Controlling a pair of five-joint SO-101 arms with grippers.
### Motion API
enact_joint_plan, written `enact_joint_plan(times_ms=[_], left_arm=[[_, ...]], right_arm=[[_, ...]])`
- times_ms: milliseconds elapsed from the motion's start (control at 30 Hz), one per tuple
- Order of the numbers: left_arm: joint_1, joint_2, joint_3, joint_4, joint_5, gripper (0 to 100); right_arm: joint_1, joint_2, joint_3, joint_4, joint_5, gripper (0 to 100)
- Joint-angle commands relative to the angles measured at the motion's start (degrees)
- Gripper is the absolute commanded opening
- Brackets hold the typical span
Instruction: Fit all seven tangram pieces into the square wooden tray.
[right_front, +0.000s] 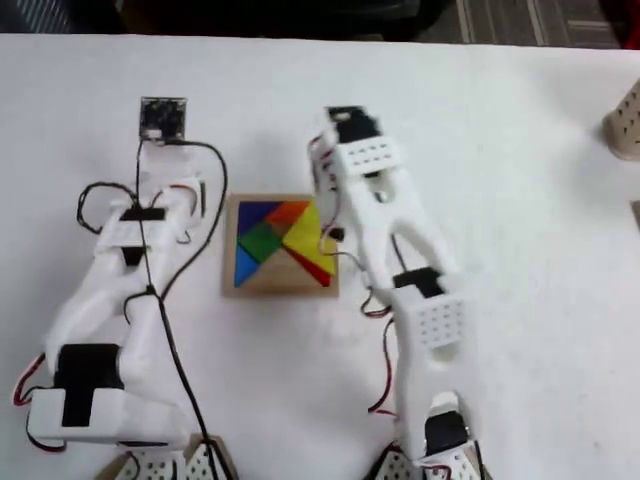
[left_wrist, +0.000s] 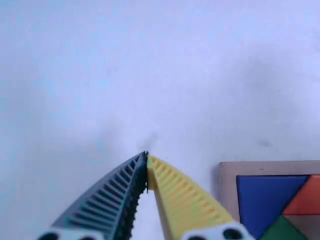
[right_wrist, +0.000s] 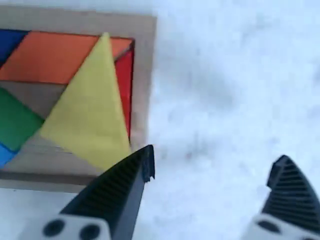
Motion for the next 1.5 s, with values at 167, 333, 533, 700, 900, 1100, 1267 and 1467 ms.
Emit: enact_joint_plan(times_ms=[167,333,533,700,900,1100,1267,1467], left_arm=[[4.4,-2.9,0.4,-0.8,-0.3,2],[8.3,-10.5,4.3,-0.7,2.9,2],[24.3,-19.2,10.4,-1.3,7.8,2],[33.2,-12.4,10.0,-8.5,8.4,2],[38.1,1.3,5.3,-10.2,8.0,2],[38.2,2.8,5.1,-7.4,7.9,2],[37.7,-0.6,5.3,3.4,7.8,2],[35.3,-1.7,5.3,9.8,7.8,2]], right_arm=[[8.9,-6.5,5.7,-14.5,0.9,2.2],[13.1,-5.8,6.0,-18.6,0.4,3.7],[17.1,-5.8,6.2,-23.6,0.4,2.7],[17.7,-2.9,5.8,-26.0,0.4,2.5],[17.6,-0.8,3.6,-27.1,0.4,2.4],[17.8,-0.8,3.6,-27.2,0.4,2.4],[17.8,-0.7,3.6,-27.2,0.7,2.4],[17.9,-0.7,3.7,-27.2,0.8,2.4]])
